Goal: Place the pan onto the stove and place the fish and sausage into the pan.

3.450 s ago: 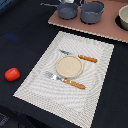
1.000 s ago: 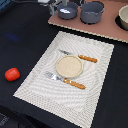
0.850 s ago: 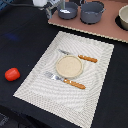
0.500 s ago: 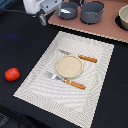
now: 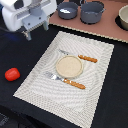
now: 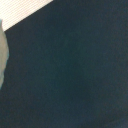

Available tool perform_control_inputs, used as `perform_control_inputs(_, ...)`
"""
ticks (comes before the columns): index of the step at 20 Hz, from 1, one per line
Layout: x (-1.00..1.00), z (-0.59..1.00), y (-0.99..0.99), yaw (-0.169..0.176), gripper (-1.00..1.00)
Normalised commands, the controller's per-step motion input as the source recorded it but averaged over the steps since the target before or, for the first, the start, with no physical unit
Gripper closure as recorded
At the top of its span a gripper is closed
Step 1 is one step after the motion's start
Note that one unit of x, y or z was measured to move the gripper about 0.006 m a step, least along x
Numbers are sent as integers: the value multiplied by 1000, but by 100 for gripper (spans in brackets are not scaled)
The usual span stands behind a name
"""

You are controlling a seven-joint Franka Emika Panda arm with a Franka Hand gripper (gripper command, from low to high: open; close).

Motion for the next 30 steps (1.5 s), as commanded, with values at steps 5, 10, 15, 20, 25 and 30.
perform_control_inputs(5,0,-254,-976,10,-100)
perform_control_inputs(10,0,-125,-803,98,-100)
perform_control_inputs(15,0,-21,-631,184,-100)
perform_control_inputs(20,0,0,-542,215,-100)
perform_control_inputs(25,0,-71,-470,202,-100)
perform_control_inputs(30,43,-77,-199,172,-100)
